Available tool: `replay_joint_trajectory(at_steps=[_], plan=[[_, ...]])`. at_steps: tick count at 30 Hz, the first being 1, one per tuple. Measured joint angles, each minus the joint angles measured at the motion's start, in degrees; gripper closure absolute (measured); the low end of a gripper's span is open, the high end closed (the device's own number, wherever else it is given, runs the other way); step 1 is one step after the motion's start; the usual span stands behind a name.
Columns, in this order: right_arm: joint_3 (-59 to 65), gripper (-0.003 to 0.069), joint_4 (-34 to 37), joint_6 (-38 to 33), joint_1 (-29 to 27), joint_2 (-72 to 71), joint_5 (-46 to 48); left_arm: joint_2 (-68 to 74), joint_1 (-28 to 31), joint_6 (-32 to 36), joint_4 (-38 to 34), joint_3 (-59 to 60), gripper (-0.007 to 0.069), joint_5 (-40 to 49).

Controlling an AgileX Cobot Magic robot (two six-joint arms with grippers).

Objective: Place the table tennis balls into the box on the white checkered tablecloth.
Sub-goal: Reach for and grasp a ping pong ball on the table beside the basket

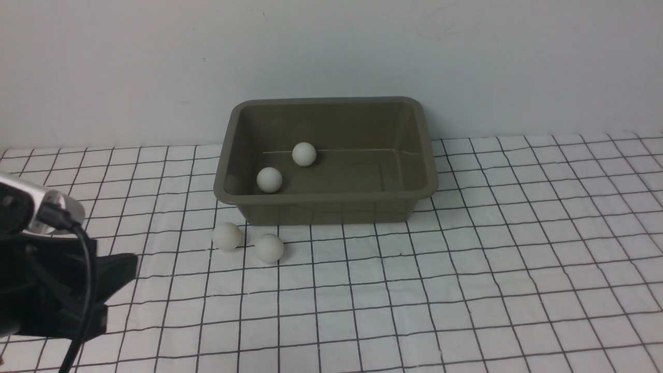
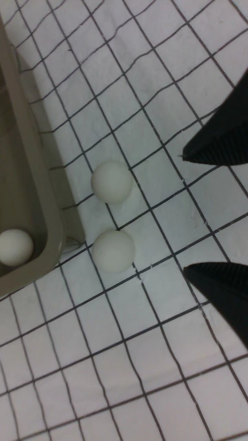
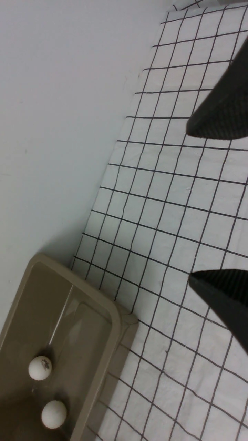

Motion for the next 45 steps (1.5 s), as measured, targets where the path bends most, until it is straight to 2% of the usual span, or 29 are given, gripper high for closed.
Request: replay_joint_trajectory(at_steps=[4,15,24,30,39,41,43,45], plan=[[0.00,0.0197,0.51,0.00,0.00,-0.13,-0.35,10.86,0.00,1.82,-1.27,-6.17,0.0272,0.64],[0.21,0.0197,1.03,0.00,0.00,-0.13,-0.16,28.51,0.00,4.29,-1.64,-18.66,0.0266,5.24],[0.28,0.0197,1.03,0.00,0.00,-0.13,-0.16,35.81,-0.12,7.32,-3.20,-23.39,0.0178,7.04],[0.28,0.0197,1.03,0.00,0.00,-0.13,-0.41,37.90,-2.82,14.52,-7.26,-23.63,0.0174,5.93],[0.28,0.0197,1.03,0.00,0.00,-0.13,-0.41,42.03,-5.06,16.58,-8.37,-23.63,0.0174,0.41],[0.28,0.0197,1.03,0.00,0.00,-0.13,-0.41,42.68,-5.16,17.83,-9.60,-23.63,0.0189,-0.15],[0.28,0.0197,1.03,0.00,0.00,-0.13,-0.41,42.74,-5.22,18.52,-10.51,-23.63,0.0258,-1.03],[0.28,0.0197,1.03,-0.05,0.00,-0.13,-0.41,42.61,-5.22,18.65,-10.61,-23.63,0.0275,-1.17]])
